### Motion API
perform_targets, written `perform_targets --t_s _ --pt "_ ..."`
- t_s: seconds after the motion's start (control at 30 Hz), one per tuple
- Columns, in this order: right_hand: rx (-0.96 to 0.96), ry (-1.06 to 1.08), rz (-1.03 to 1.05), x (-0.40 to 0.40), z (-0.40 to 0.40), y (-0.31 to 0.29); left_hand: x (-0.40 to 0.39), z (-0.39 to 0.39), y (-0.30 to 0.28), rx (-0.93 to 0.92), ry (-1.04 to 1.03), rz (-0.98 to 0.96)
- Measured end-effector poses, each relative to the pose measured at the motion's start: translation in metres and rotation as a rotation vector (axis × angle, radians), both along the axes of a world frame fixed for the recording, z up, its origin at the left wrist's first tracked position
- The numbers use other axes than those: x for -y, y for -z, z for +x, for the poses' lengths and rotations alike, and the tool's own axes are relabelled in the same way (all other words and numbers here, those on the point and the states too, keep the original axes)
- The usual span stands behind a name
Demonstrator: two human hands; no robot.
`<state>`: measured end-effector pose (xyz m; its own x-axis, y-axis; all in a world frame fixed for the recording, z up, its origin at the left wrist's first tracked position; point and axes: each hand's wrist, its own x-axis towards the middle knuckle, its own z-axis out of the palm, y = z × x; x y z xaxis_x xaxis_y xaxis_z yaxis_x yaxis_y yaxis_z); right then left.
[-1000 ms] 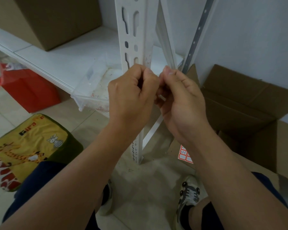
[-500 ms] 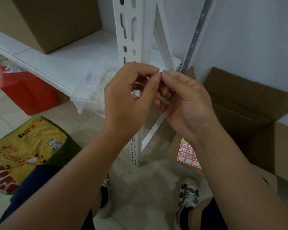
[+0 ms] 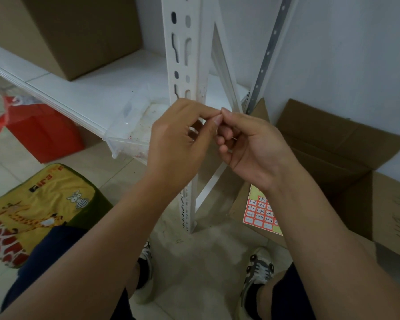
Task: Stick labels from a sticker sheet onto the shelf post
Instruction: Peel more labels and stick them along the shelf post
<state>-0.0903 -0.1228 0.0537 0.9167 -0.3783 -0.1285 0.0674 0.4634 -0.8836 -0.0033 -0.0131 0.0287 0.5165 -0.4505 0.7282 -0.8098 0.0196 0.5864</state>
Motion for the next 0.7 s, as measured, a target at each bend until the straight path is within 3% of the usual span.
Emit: perform_targets --t_s 0.37,0.53,0.7 --pt "-0.064 0.01 -0.162 -0.008 -0.014 -0.002 -0.002 -0.005 0.01 0.371 -0.221 0.116" --pt "-0.087 0.074 -0.164 -0.008 -0.011 0.001 0.002 -0.004 0.014 0.243 -0.16 0.051" --pt "-0.073 0.155 -0.064 -0.006 -0.008 0.003 0.005 -0.01 0.01 -0.004 -0.059 -0.028"
